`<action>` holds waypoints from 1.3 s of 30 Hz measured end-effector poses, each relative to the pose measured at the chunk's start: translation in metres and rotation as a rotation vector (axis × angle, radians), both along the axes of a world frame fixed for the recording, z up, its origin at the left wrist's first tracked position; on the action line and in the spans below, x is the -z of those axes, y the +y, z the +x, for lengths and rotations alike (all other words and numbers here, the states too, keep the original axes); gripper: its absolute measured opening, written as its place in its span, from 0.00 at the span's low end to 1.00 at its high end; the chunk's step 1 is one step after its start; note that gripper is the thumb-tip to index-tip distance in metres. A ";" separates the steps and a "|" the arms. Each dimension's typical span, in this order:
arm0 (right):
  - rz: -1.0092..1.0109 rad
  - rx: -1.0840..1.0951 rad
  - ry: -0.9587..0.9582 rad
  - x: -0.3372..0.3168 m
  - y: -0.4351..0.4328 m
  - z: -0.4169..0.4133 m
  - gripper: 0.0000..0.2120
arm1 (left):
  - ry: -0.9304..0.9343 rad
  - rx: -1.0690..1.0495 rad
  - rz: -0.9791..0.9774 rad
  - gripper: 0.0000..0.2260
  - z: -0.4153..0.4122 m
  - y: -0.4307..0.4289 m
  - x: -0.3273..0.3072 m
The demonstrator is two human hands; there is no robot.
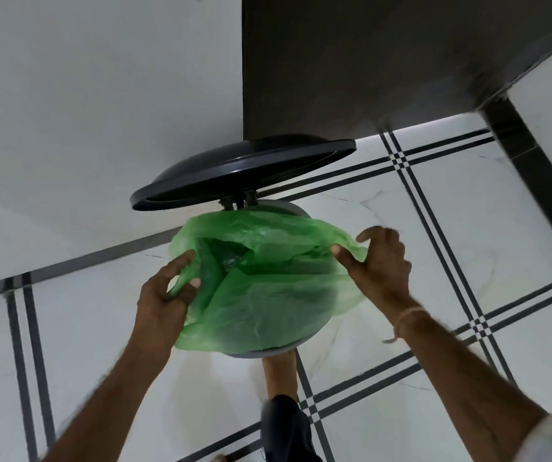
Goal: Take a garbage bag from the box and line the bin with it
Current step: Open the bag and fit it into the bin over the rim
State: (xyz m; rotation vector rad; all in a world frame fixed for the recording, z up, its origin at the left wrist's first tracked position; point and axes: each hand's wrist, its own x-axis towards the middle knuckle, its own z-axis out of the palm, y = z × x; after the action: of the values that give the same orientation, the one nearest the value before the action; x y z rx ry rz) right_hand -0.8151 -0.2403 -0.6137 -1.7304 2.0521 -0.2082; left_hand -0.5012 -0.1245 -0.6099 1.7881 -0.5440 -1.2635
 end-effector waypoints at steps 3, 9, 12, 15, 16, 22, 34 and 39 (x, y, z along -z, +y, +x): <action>-0.312 -0.359 -0.004 -0.004 0.001 0.036 0.34 | 0.006 0.031 -0.010 0.20 -0.003 -0.004 0.000; -0.258 -0.498 0.185 0.023 -0.016 0.089 0.28 | 0.007 0.086 -0.020 0.21 -0.008 -0.003 -0.004; -0.265 -0.379 0.056 0.025 -0.032 0.087 0.09 | 0.030 0.059 -0.016 0.20 -0.007 0.001 -0.002; -0.210 -0.362 -0.272 0.020 -0.032 0.075 0.05 | -0.082 0.000 0.004 0.16 -0.002 0.002 0.000; -0.151 -0.344 -0.382 0.016 -0.030 0.071 0.05 | -0.140 -0.016 0.006 0.14 0.000 0.003 0.000; 0.022 -0.184 -0.728 0.005 -0.028 0.058 0.16 | -0.208 -0.116 -0.002 0.02 0.012 -0.010 0.009; 0.000 -0.522 -0.319 -0.005 -0.023 0.066 0.29 | -0.246 0.065 -0.070 0.18 0.014 -0.036 0.012; -0.050 -0.371 -0.348 0.004 -0.022 0.068 0.14 | -0.265 0.068 -0.086 0.17 0.012 -0.041 0.013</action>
State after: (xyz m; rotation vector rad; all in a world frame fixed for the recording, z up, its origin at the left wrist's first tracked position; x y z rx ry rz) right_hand -0.7471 -0.2622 -0.6174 -1.9111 1.4665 -0.4113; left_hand -0.4897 -0.1660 -0.6230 1.8887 -0.8020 -1.0370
